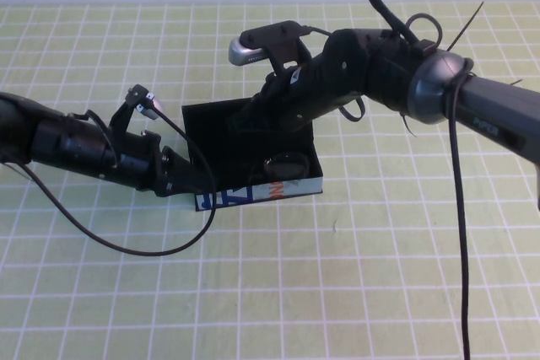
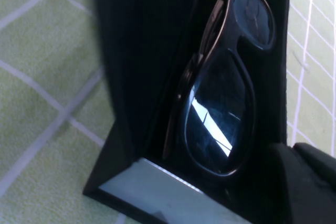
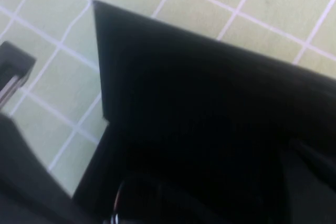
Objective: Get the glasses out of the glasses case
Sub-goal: Pick up the glasses from the glasses case
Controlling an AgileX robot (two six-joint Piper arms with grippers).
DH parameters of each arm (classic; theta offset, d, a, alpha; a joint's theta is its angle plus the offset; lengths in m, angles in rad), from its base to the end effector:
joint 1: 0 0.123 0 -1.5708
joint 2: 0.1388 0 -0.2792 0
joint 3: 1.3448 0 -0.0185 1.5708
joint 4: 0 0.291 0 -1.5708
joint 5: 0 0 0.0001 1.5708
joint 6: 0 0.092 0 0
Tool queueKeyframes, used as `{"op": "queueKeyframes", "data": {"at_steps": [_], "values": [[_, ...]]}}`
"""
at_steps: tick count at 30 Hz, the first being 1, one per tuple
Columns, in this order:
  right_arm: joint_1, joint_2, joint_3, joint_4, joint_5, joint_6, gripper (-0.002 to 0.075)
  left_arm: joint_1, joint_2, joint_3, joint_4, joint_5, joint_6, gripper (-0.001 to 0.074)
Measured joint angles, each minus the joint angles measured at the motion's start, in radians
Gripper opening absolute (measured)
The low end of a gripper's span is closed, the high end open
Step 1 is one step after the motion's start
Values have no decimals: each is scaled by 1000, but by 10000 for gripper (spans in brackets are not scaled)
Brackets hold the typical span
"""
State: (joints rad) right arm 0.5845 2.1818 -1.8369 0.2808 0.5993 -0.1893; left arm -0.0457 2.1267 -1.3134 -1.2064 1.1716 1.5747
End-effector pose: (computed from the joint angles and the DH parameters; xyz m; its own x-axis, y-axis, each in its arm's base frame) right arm 0.4400 0.3083 0.2034 -0.6477 -0.3759 -0.6627 -0.6039 0.7836 0.1459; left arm 0.4112 -0.0981 0.1118 -0.6003 0.3856 -0.7006 0.7991 0.3256 -0.5054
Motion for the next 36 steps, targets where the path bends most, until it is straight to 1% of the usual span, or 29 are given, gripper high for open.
{"op": "queueKeyframes", "data": {"at_steps": [8, 14, 19, 27, 36], "values": [[-9, 75, -109, 2, 28, 23, -17, 0, 0, -1, 8, 0, 0, -4], [-31, 158, -226, 2, 166, 48, -17, 0, 0, -2, 9, 0, -2, -4], [-37, 207, -301, 2, 247, 67, -17, 0, 0, -2, 12, 0, -4, -4], [-43, 216, -329, 2, 305, 72, -18, 0, -12, -2, 24, 4, -13, -4], [-43, 216, -464, -41, 507, 72, -17, 0, -94, 0, 35, -34, -19, -4]]}}
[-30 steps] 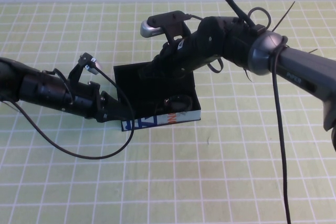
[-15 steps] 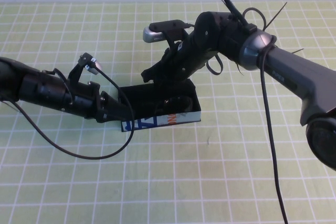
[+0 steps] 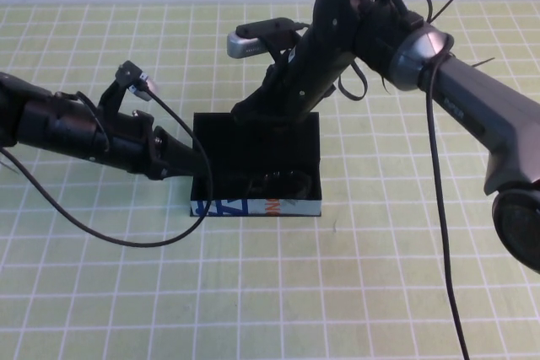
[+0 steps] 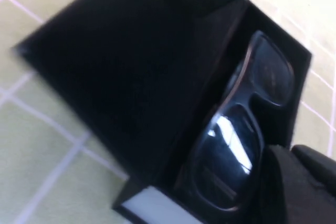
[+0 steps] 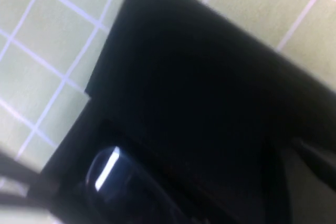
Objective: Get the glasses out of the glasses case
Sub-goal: Pick up the glasses from the glasses case
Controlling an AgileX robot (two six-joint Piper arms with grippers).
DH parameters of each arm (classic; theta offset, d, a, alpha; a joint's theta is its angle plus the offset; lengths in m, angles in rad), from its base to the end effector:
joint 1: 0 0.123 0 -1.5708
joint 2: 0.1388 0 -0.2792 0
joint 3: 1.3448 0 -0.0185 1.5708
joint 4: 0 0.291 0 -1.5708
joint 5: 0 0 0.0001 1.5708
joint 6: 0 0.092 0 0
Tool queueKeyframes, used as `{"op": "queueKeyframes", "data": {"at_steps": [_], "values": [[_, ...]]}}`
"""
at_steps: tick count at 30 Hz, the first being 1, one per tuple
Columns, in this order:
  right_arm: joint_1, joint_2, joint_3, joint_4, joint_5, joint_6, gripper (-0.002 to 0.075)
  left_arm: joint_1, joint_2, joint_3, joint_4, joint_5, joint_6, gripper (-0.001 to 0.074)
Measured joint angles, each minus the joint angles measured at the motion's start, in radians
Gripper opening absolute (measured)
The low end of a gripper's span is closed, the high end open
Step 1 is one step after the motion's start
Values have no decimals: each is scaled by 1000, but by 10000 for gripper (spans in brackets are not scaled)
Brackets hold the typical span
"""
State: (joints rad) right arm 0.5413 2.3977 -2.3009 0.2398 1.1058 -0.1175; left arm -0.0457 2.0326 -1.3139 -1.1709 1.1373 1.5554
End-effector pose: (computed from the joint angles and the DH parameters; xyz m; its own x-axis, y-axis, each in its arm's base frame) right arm 0.4709 0.3059 0.2172 -0.7603 -0.4666 -0.4519 -0.5918 0.7844 0.1858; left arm 0.4116 -0.0958 0.1475 -0.5384 0.4083 -0.7372 0.8376 0.3550 -0.4152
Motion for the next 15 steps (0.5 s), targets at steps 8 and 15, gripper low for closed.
{"op": "queueKeyframes", "data": {"at_steps": [8, 15], "values": [[0, 0, -95, -14, 123, -92, -17, 0, -2, 0, -118, -160, -37, -4], [5, -4, -97, 37, 131, -157, -17, 0, 1, 0, -200, -203, 0, -4]]}}
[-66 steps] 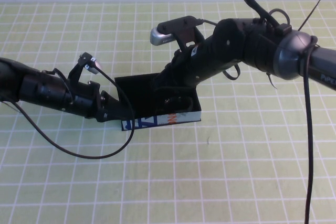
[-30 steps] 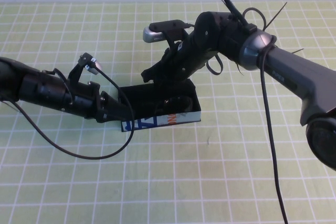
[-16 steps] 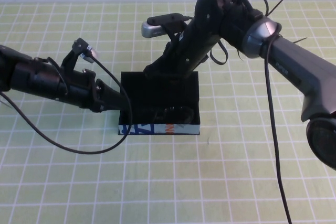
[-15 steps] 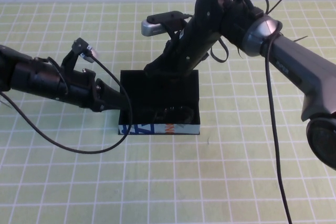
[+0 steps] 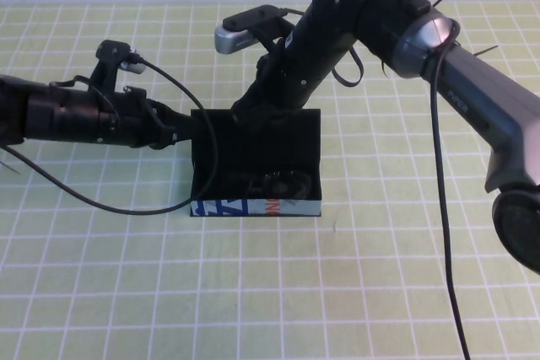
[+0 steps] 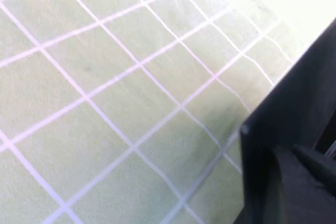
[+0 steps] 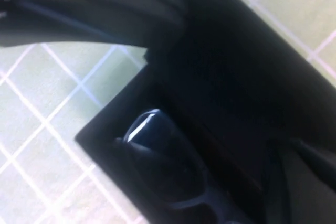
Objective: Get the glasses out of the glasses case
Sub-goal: Pick up the glasses from the glasses case
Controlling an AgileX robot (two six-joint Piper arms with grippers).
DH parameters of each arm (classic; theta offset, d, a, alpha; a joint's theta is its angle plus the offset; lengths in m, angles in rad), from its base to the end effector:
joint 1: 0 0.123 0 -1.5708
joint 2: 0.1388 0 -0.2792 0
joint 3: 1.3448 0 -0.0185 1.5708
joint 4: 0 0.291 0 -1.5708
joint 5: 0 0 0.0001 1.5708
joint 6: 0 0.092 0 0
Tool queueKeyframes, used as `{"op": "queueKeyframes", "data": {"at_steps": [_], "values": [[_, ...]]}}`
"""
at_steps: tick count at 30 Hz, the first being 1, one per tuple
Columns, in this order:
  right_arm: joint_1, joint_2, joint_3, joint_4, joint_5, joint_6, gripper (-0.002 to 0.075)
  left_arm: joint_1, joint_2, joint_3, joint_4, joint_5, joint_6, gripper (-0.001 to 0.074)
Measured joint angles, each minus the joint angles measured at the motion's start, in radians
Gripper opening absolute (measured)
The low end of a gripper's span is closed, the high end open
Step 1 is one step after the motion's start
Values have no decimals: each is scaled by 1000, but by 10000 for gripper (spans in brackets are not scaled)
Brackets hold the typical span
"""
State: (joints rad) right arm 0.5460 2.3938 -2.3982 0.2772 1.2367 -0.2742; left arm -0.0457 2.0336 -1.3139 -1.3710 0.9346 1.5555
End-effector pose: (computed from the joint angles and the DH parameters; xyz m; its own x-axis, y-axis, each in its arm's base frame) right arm 0.4617 0.3084 0.2472 -0.6540 -0.6011 -0.4593 -0.7250 0.6713 0.1539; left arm 0.4352 -0.0926 0.1520 -0.5811 0.2163 -0.7846 0.7355 0.5523 -0.3925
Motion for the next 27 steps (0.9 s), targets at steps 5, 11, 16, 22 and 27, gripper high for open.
{"op": "queueKeyframes", "data": {"at_steps": [5, 11, 16, 22, 27], "values": [[38, -70, 61, -19, 2, -59, -17, 0, 32, 0, -7, 0, 4, -4], [59, -176, 183, -54, 4, -218, -8, 0, 52, 0, -26, 4, 4, -4], [59, -177, 202, -61, 4, -436, 115, 0, 52, 0, -43, 4, 4, -4], [62, -177, 204, -53, 4, -637, 229, 0, 52, 0, -43, 6, 4, -4], [62, -161, 227, -34, 2, -658, 225, 0, 53, 0, -47, 8, 4, -4]]}}
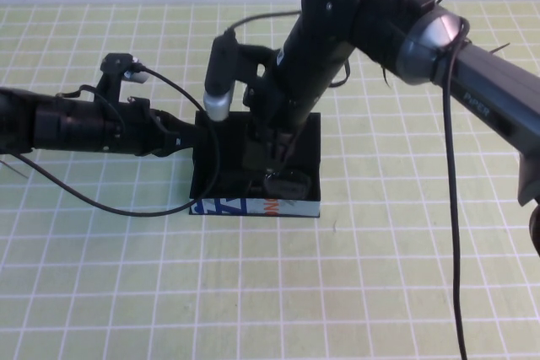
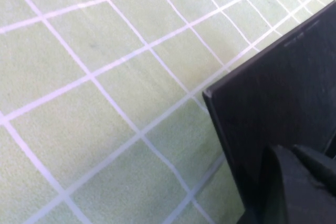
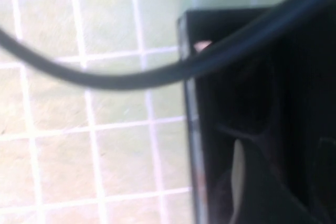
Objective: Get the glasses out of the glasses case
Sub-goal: Pick up the glasses from the glasses case
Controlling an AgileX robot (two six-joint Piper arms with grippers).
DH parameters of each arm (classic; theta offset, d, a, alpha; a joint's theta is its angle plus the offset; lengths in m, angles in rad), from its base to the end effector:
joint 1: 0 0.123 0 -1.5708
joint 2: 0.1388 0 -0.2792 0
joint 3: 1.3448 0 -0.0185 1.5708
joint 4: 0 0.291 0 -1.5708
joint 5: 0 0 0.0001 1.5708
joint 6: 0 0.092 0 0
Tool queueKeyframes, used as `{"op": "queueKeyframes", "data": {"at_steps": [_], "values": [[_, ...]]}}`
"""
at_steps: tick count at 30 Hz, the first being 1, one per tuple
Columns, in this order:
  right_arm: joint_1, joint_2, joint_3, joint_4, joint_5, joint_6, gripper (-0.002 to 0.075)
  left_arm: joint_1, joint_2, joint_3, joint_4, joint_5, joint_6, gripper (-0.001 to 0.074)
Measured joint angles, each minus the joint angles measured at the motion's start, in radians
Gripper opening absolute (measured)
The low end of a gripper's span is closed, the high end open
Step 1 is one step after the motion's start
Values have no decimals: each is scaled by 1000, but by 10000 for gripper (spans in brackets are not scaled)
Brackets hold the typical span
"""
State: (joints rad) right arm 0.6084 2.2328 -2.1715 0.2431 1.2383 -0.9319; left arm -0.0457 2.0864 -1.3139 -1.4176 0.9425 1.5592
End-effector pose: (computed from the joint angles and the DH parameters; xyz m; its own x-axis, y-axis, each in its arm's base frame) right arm 0.4172 0.3161 0.2598 -0.0357 -0.9173 -0.3966 -0.9869 0.0948 -0.1304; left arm 0.4377 -0.0937 0.1317 -0.6261 0.1746 -0.7600 0.7018 0.5511 -0.4514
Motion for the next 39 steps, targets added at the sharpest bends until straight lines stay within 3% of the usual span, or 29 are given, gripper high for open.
{"op": "queueKeyframes", "data": {"at_steps": [8, 18, 39], "values": [[11, 15, 96, -25, -2, 2, 244, 0, 0, 0, -3, 6, 0, -4], [11, 15, 96, -4, -4, -84, 275, 0, 0, 0, -3, 6, 0, -4], [11, 64, 96, -6, -70, -95, 276, 0, 0, 0, 3, 6, 0, -4]]}}
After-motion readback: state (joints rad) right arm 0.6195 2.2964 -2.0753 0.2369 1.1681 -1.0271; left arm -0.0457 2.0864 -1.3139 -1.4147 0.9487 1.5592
